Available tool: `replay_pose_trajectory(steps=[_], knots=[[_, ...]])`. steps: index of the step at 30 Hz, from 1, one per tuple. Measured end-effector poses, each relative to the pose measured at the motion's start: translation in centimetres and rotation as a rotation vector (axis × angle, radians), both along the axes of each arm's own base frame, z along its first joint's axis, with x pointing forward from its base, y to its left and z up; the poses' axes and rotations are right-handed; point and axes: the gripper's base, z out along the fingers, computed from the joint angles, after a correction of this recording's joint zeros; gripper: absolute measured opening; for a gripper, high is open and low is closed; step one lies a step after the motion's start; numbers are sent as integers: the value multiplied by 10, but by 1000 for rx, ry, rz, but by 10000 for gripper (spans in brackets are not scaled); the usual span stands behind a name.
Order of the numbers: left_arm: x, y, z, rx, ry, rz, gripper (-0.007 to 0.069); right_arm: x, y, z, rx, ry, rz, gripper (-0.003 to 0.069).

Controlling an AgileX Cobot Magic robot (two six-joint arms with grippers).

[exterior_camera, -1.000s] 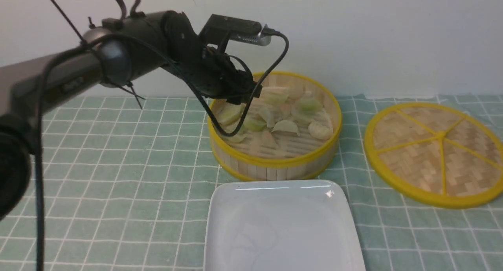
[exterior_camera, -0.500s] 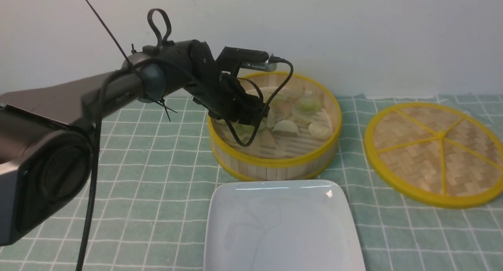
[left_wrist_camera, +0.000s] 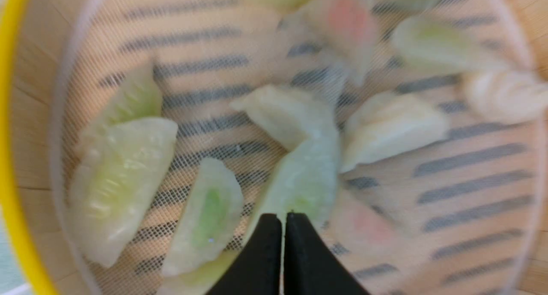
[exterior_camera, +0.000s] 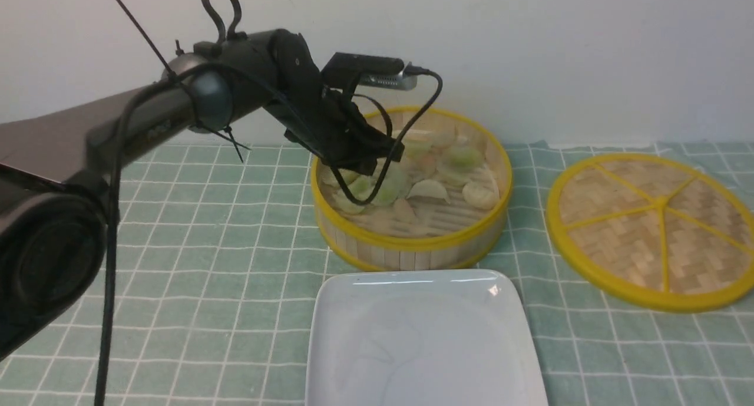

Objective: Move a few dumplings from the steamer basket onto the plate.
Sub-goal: Use the left arm to grab a dumpling from the steamer

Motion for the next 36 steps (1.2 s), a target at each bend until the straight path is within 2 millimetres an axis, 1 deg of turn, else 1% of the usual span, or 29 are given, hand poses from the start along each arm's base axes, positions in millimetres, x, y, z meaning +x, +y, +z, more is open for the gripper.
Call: replay_pose_trajectory(steps=[1, 2, 4, 6, 10, 11, 12, 16, 18, 19, 20, 21, 25, 27, 29, 32, 35, 36], knots=[[-3, 1, 12, -5, -20, -5, -6, 0, 0, 0, 0, 0, 0, -15], [-5, 2, 19, -5, -37, -15, -6, 0, 0, 0, 0, 0, 0, -15], [-6, 2, 24, 3, -54, -37, -6, 0, 0, 0, 0, 0, 0, -15], [-6, 1, 22, 22, -61, -74, -6, 0, 0, 0, 0, 0, 0, -15], [-5, -2, 11, 49, -55, -118, 4, 0, 0, 0, 0, 0, 0, -15], [-4, -6, 1, 69, -52, -146, 30, 0, 0, 0, 0, 0, 0, -15], [-4, -6, 1, 71, -51, -149, 34, 0, 0, 0, 0, 0, 0, -15], [-2, -19, -20, 124, -83, -211, 147, 0, 0, 0, -1, 0, 0, -15], [1, -22, -32, 152, -89, -227, 215, 0, -1, 0, -7, 0, -2, -15], [0, -23, -34, 155, -88, -230, 221, 0, -1, 0, -6, 0, -2, -15], [2, -23, -42, 175, -84, -237, 255, 0, -1, 0, -15, 1, -4, -15], [4, -22, -47, 199, -97, -244, 293, 0, -2, -1, -20, 1, -5, -15], [8, -21, -54, 213, -113, -242, 357, 0, -2, -1, -29, 2, -8, -15], [8, -22, -55, 213, -114, -243, 365, 0, -2, -1, -29, 2, -8, -15], [9, -23, -63, 225, -106, -248, 375, 0, -2, -1, -30, 2, -8, -15], [9, -23, -65, 226, -104, -248, 373, 0, -2, -1, -30, 2, -8, -15], [9, -23, -66, 223, -97, -242, 349, 0, -2, -1, -30, 2, -8, -15], [9, -23, -66, 218, -86, -234, 301, 0, -2, -1, -30, 1, -8, -15]])
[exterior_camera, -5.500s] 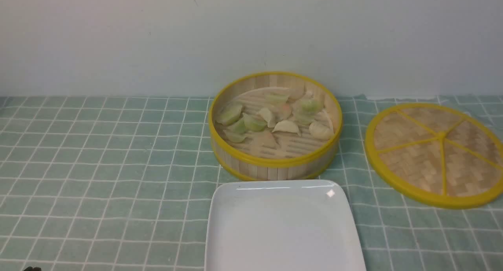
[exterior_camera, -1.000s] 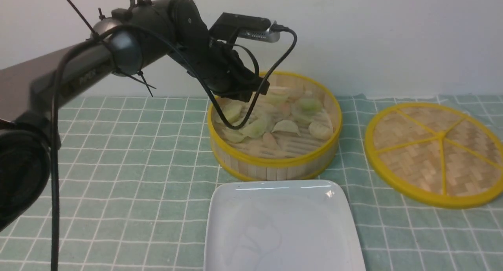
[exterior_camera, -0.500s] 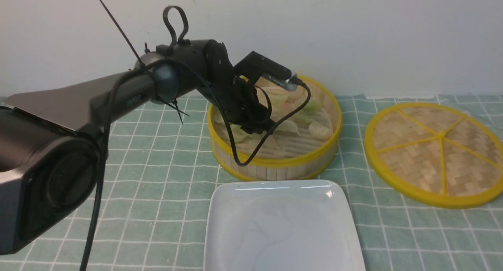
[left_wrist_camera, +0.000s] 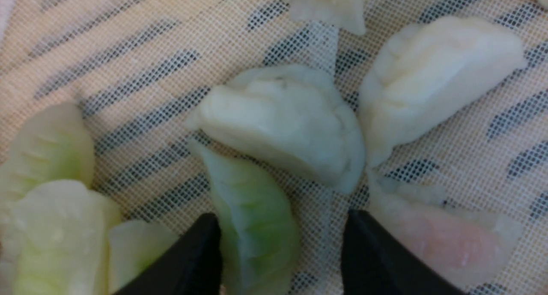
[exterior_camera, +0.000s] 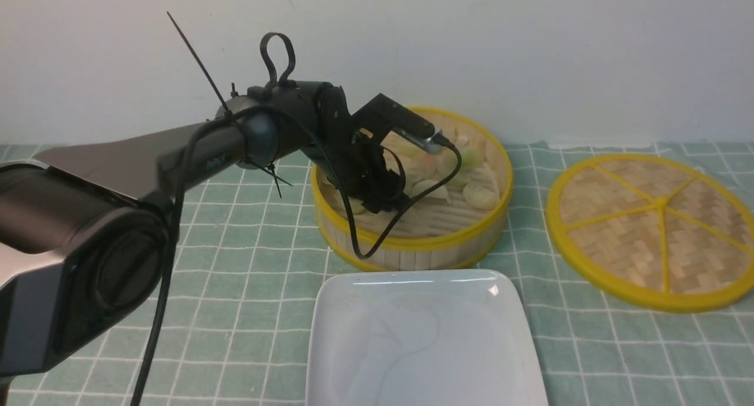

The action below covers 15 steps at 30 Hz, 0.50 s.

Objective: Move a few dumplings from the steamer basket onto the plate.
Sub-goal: Use the left arm to grab a dumpling from the steamer

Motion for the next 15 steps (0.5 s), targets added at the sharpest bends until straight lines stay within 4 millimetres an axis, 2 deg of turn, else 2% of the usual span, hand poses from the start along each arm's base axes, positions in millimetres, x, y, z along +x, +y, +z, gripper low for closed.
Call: replay_pose_trajectory(steps=[2, 3, 6, 9, 10, 11, 12, 13, 14, 15], knots=[[-1, -1, 1, -6, 16, 13, 199, 0, 0, 0, 0, 0, 0, -15], [-2, 0, 3, -7, 22, 18, 178, 0, 0, 0, 0, 0, 0, -15], [-7, 2, 12, 1, 49, 24, 183, 0, 0, 0, 0, 0, 0, -15], [-15, 4, 41, -8, 57, 26, 183, 0, 0, 0, 0, 0, 0, -15], [-21, 6, 65, -21, 37, 24, 183, 0, 0, 0, 0, 0, 0, -15], [-24, 8, 80, -29, 23, 22, 183, 0, 0, 0, 0, 0, 0, -15], [-33, 11, 109, -41, -1, 14, 183, 0, 0, 0, 1, -5, 1, -15], [-41, 14, 128, -48, -14, 7, 183, 1, 1, 1, 2, -14, 6, -15], [-43, 15, 133, -52, -22, 8, 183, 1, 1, 1, 2, -14, 6, -15], [-59, 21, 159, -51, -14, -7, 183, 1, 3, 4, 18, -40, 28, -15]])
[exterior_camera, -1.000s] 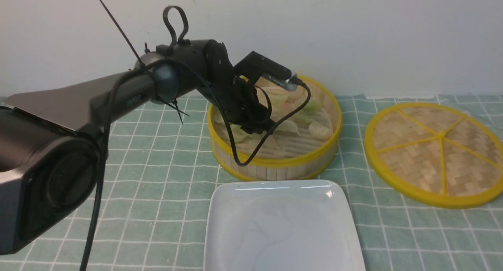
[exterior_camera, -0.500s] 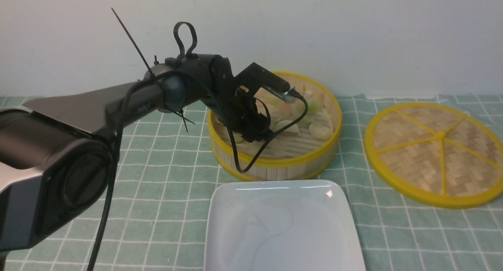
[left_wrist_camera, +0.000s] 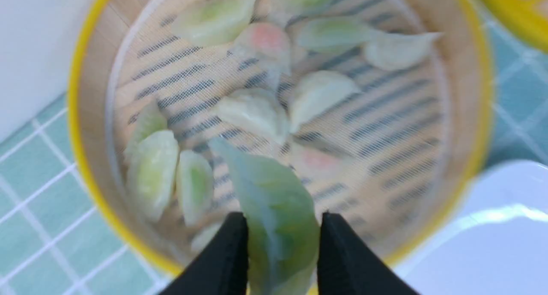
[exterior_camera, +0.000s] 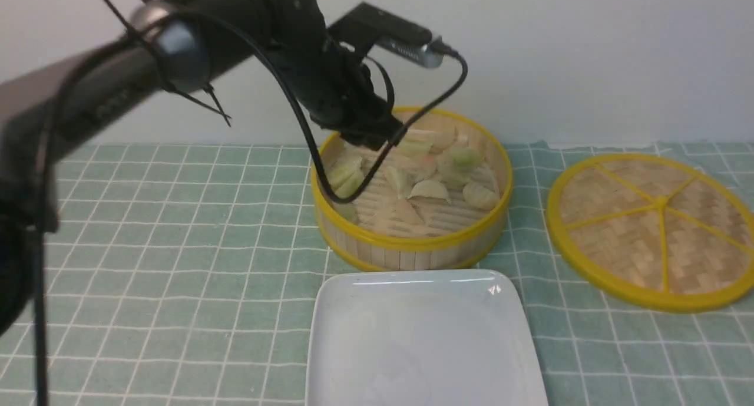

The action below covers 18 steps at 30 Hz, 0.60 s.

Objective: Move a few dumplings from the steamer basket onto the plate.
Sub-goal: Use the left arm to grab a dumpling from the steamer, then use the left arm to put the dumpling into the plate

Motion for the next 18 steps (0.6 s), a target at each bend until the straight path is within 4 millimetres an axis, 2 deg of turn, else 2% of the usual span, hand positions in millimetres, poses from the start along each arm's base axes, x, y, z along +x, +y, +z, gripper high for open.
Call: replay_pose_trajectory(steps=[3, 5, 8, 10, 12, 18], knots=[[-27, 9, 31, 1, 58, -30, 183, 4, 5, 9, 43, -65, 40, -15], [-40, 10, 40, -25, 112, -55, 183, 11, 8, 17, 72, -87, 69, -15], [-46, 6, 39, -68, 157, -77, 183, 23, 10, 22, 88, -77, 99, -15], [-53, -1, 21, -88, 239, -103, 183, 46, 9, 25, 75, -31, 136, -15], [-60, -6, -1, -61, 308, -117, 183, 60, 9, 24, 67, 4, 154, -15], [-101, -31, -86, 127, 553, -205, 183, 88, 7, 13, 38, 69, 203, -15]])
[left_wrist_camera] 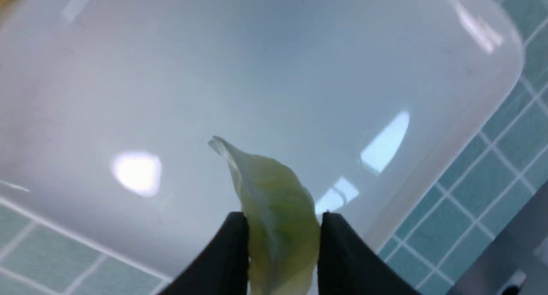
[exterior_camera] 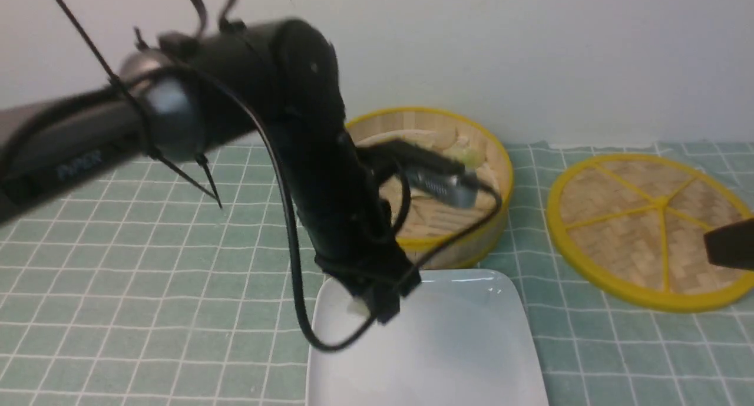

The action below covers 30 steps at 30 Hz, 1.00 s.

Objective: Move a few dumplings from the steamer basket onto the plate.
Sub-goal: Use the left arm to put the dumpling into the plate, then use the right arm to grab a dumpling from inside the steamer

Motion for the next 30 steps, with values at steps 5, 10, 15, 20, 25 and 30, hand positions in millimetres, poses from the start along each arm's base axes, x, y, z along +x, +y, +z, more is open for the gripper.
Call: replay_pose_trajectory(steps=[5, 10, 15, 20, 25, 30], knots=[[-5, -11, -37, 56, 58, 2, 183, 6, 0, -4, -9, 5, 30, -15], [-1, -14, -59, 92, 74, 8, 281, 15, 2, -9, -9, -1, 89, -15], [4, -17, -48, 93, 66, -6, 431, 30, 7, -12, 40, 22, 155, -15], [13, -17, -11, 71, -42, 48, 321, 62, 22, 6, 12, -16, 253, -15], [4, 9, 45, 22, -150, 145, 46, 100, 59, 18, -45, -29, 344, -10], [-32, 48, 95, -40, -237, 221, -6, 153, 91, 1, -144, 7, 339, 35]])
